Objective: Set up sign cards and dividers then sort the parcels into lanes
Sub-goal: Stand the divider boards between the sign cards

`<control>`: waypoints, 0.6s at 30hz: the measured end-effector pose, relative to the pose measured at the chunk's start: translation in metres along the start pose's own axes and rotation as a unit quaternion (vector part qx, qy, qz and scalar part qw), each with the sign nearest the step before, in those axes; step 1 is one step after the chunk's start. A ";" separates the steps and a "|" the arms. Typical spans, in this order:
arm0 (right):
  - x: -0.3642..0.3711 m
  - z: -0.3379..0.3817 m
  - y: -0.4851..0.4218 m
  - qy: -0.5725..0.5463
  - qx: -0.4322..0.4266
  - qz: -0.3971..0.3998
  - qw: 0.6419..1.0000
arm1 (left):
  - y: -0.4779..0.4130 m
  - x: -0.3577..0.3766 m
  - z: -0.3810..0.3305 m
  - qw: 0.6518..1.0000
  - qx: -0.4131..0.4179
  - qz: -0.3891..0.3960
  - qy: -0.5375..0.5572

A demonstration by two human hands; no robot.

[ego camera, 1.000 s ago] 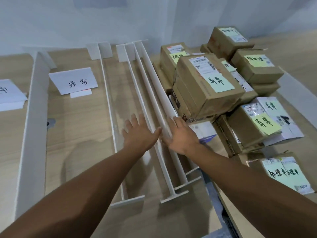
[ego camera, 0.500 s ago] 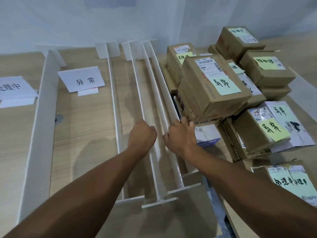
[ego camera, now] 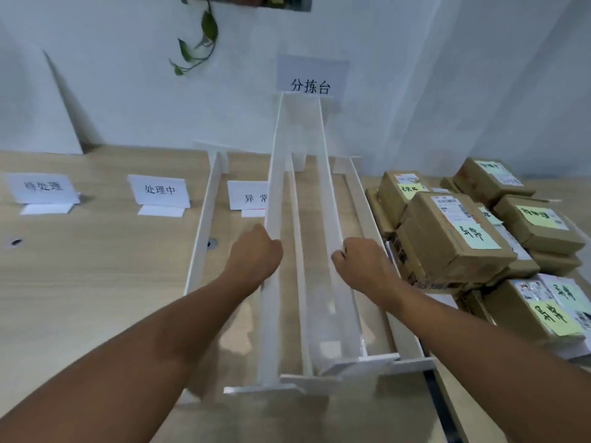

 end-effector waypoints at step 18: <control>0.069 0.394 0.073 -0.097 -0.073 0.006 0.993 | 0.035 -0.340 0.338 0.979 -0.068 -0.141 -0.128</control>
Point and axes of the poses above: each hand's wrist, its own y-axis away from the middle knuckle, its own x-axis out of the palm, z = x × y, the point moved 2 cm from there along -y, towards the middle knuckle, and after that the axes turned 13 degrees about -z, right-handed, at the moved point
